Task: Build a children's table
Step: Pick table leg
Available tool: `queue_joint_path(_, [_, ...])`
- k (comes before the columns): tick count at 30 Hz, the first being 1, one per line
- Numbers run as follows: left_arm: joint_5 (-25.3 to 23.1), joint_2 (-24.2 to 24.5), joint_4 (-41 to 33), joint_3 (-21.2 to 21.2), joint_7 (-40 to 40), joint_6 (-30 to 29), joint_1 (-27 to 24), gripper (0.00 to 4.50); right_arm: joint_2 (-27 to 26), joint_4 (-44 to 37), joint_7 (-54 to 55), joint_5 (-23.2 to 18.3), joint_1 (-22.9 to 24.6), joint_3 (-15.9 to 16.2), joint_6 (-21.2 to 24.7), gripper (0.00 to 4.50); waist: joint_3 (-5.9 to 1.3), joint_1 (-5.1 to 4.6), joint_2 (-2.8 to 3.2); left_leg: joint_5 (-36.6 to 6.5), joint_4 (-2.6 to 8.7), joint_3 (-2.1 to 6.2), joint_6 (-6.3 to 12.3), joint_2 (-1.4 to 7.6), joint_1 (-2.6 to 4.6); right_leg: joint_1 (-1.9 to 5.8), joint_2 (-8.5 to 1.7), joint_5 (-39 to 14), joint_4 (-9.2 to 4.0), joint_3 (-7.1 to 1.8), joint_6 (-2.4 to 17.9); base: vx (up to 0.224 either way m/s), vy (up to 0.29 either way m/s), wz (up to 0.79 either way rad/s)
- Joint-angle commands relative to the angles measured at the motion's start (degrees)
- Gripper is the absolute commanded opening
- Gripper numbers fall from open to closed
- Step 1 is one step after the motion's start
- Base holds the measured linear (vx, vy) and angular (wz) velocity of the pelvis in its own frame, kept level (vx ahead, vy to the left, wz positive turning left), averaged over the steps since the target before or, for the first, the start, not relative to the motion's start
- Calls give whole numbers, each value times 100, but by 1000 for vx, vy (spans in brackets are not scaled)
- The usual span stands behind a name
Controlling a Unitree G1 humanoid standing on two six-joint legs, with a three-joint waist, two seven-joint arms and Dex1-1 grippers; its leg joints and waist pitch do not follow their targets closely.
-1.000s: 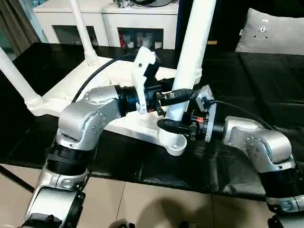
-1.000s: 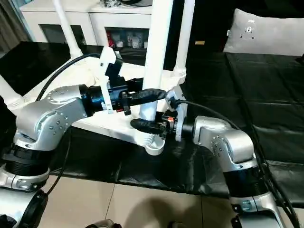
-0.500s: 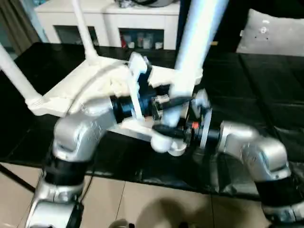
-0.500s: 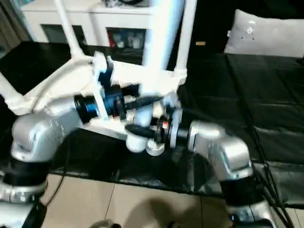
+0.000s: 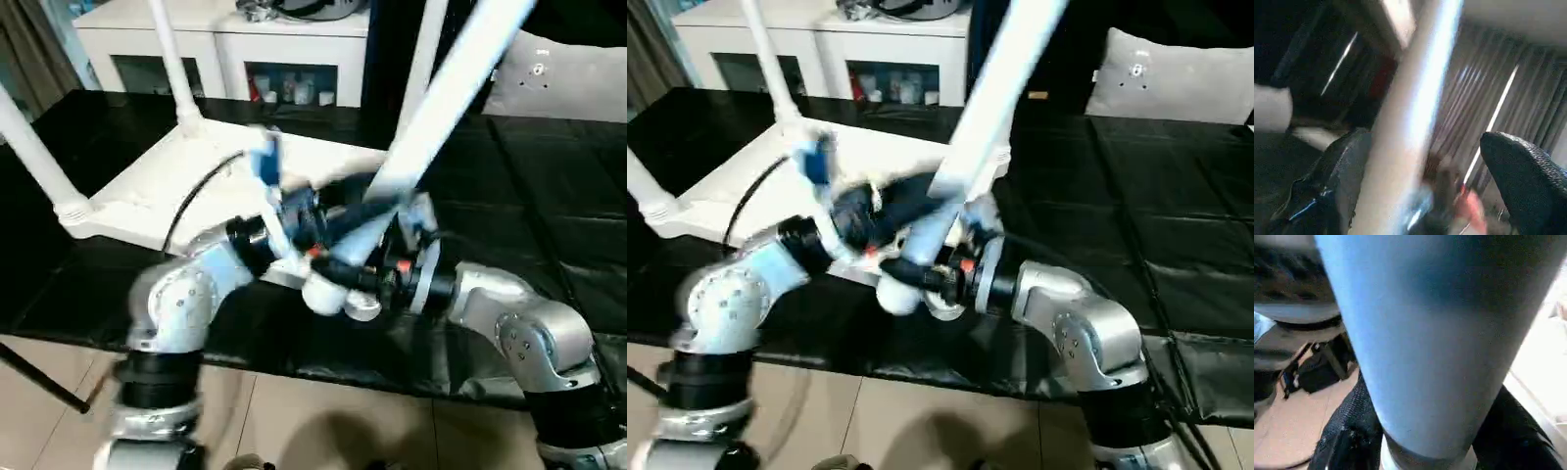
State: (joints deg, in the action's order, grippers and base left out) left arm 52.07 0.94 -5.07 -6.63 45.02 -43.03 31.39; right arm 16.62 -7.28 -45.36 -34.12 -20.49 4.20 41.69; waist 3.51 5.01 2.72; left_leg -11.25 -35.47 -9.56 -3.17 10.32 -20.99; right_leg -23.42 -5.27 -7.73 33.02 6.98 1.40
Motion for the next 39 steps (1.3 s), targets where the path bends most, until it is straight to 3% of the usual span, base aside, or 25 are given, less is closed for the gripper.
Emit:
queue_joint_path(1, [249, 49, 159, -378, -164, 174, 188, 410, -9, 55, 241, -47, -2, -271, 11, 194, -447, -11, -62, -1174, 382, 57, 194, 132, 39, 320, -280, -3078, -578, -168, 140, 0, 0, 0])
queue_joint_path(3, [-76, 330, 336, -362, -53, 244, 235, 410, 23, 92, 403, 105, 6, -350, -117, 192, -441, -15, -73, -1160, 398, 69, 199, 130, 29, 320, -263, -3096, -585, -164, 12, 0, 0, 0])
queue_joint_path(4, [-482, 580, 416, -182, 155, 357, 224, 410, 21, 129, 521, 195, 3, -417, -179, 192, -442, -29, -42, -1125, 424, 93, 191, 131, 28, 311, -254, -3113, -587, -171, -123, 0, 0, 0])
queue_joint_path(5, [-731, 731, 462, -66, 284, 432, 214, 410, 16, 151, 592, 247, 1, -459, -213, 192, -446, -68, -49, -1115, 419, 85, 165, 129, 11, 326, -246, -3077, -569, -173, -203, 0, 0, 0])
queue_joint_path(6, [-1237, 1066, 576, 271, 526, 679, 178, 410, 43, 179, 688, 321, -3, -499, -270, 192, -449, -60, -46, -1114, 415, 83, 158, 125, 38, 308, -254, -3121, -594, -175, -237, 0, 0, 0])
queue_joint_path(7, [-1668, 1362, 692, 585, 755, 949, 147, 410, 79, 216, 791, 417, -9, -525, -329, 192, -462, -68, -11, -1102, 423, 96, 134, 131, 63, 288, -260, -3077, -575, -197, -232, 0, 0, 0])
queue_joint_path(8, [-1668, 1362, 692, 585, 755, 949, 147, 410, 79, 216, 791, 417, -9, -525, -329, 192, -463, -88, 18, -1117, 446, 114, 131, 155, 59, 293, -253, -2953, -548, -212, -197, 0, 0, 0])
queue_joint_path(10, [-2437, 2028, 1118, 1330, 1259, 1595, 204, 410, 248, 366, 1092, 739, -17, -549, -401, 192, -472, -90, 29, -1126, 459, 130, 103, 165, 55, 306, -266, -2783, -513, -225, -93, 0, 0, 0])
queue_joint_path(11, [-2484, 2067, 1144, 1382, 1311, 1644, 210, 410, 251, 375, 1107, 741, -16, -560, -395, 192, -475, -125, 35, -1161, 455, 117, 76, 162, 57, 314, -273, -2697, -486, -239, -22, 0, 0, 0])
queue_joint_path(13, [-3023, 2442, 1500, 1957, 1851, 2168, 316, 410, 293, 444, 1216, 793, 2, -619, -392, 192, -477, -129, 39, -1141, 458, 116, 62, 166, 50, 328, -295, -2582, -470, -255, 119, 0, 0, 0])
queue_joint_path(17, [-3648, 2579, 2116, 2409, 2281, 2815, 490, 373, 265, 427, 1312, 836, 55, -675, -410, 192, -480, -155, 72, -1244, 457, 116, 45, 179, 42, 356, -325, -2423, -441, -259, 363, 0, 0, 0])
queue_joint_path(19, [-3895, 2603, 2403, 2564, 2414, 3111, 563, 363, 254, 404, 1331, 838, 86, -688, -408, 192, -475, -166, 56, -1257, 456, 112, 70, 163, 37, 358, -321, -2467, -473, -255, 354, 0, 0, 0])
queue_joint_path(22, [-4580, 2662, 3505, 3036, 2600, 4164, 917, 326, 275, 383, 1323, 894, 173, -653, -544, 192, -469, -181, 76, -1386, 452, 111, 64, 143, 47, 355, -319, -2684, -523, -236, 281, 0, 0, 0])
queue_joint_path(25, [-4805, 2550, 4210, 3102, 2546, 4751, 1215, 299, 309, 311, 1328, 938, 250, -634, -574, 192, -485, -190, 85, -1393, 446, 122, 50, 146, 37, 366, -329, -2637, -518, -228, 272, 0, 0, 0])
queue_joint_path(28, [-4913, 2403, 4758, 3092, 2575, 5094, 1467, 275, 367, 210, 1256, 1057, 403, -519, -795, 192, -497, -182, 73, -1323, 435, 109, 69, 155, 32, 370, -340, -2464, -497, -236, 387, 0, 0, 0])
queue_joint_path(35, [-5296, 2135, 5994, 3228, 2735, 5908, 1935, 228, 452, 8, 1010, 876, 574, -494, -611, 191, -507, -149, 77, -1194, 432, 110, 193, 177, 12, 412, -353, -2204, -452, -250, 596, 0, 0, 0])
queue_joint_path(39, [-5557, 2042, 6556, 3316, 2759, 6277, 2139, 193, 499, -114, 994, 857, 676, -505, -607, 191, -501, -149, 99, -1262, 430, 107, 199, 164, 30, 406, -344, -2364, -497, -238, 522, 0, 0, 0])
